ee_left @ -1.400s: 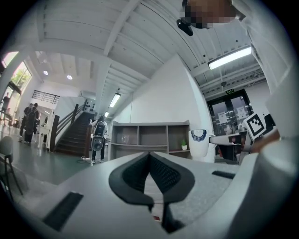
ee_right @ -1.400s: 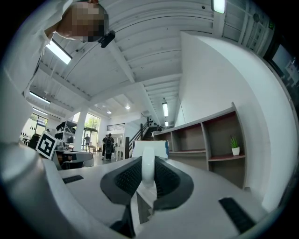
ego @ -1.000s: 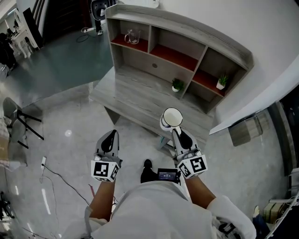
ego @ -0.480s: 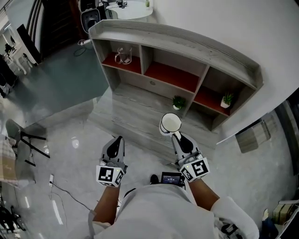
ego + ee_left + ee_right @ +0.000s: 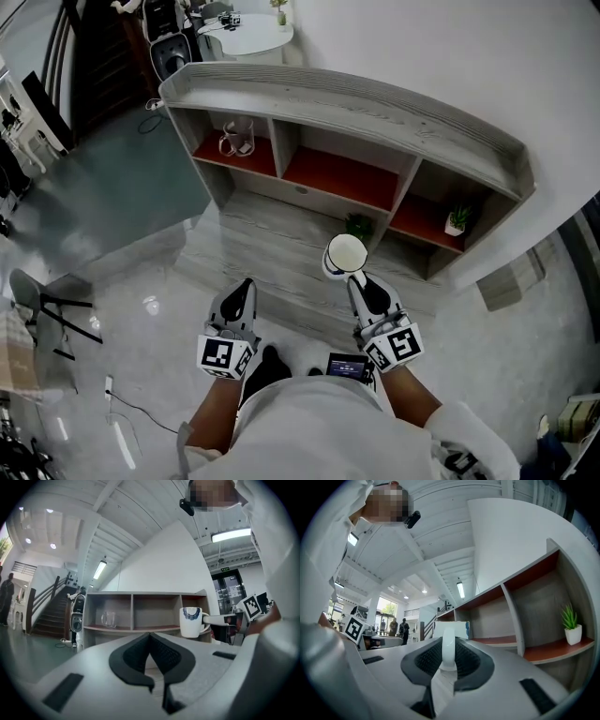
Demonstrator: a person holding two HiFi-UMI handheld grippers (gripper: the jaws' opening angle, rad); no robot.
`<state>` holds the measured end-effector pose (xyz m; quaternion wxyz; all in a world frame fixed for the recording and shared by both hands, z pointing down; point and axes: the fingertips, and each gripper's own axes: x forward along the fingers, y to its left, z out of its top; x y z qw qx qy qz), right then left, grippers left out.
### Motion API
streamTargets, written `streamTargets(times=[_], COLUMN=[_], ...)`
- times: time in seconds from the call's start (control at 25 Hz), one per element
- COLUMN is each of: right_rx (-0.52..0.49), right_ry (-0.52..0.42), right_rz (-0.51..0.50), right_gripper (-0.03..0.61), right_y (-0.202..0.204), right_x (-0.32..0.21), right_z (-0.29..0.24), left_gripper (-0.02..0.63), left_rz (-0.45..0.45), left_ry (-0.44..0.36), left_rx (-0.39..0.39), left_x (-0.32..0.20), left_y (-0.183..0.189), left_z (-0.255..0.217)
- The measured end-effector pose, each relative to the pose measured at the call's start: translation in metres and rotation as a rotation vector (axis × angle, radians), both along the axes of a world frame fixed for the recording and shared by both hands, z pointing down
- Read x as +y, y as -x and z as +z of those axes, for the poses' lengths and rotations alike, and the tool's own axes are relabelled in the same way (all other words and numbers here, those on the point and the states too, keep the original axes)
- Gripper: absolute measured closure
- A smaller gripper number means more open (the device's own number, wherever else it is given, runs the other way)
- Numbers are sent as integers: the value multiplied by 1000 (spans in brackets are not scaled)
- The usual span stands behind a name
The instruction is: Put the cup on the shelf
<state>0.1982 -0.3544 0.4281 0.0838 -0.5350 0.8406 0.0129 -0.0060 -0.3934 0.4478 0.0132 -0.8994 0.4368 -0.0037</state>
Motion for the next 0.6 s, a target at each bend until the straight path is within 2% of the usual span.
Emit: streamTargets(times=[0.32, 0.6], right_rx=[-14, -33], right_ry=[-4, 12], right_rz=[136, 285], right_gripper=[503, 503], right_y=[-6, 9], right_x=[-47, -82], right_z=[2, 2], left_gripper=[607, 607], left_rz=[151, 288], left_ry=[11, 17], left_rx=[3, 1], left_x=[-76, -145], left_y=[-18, -16], left_z=[10, 5])
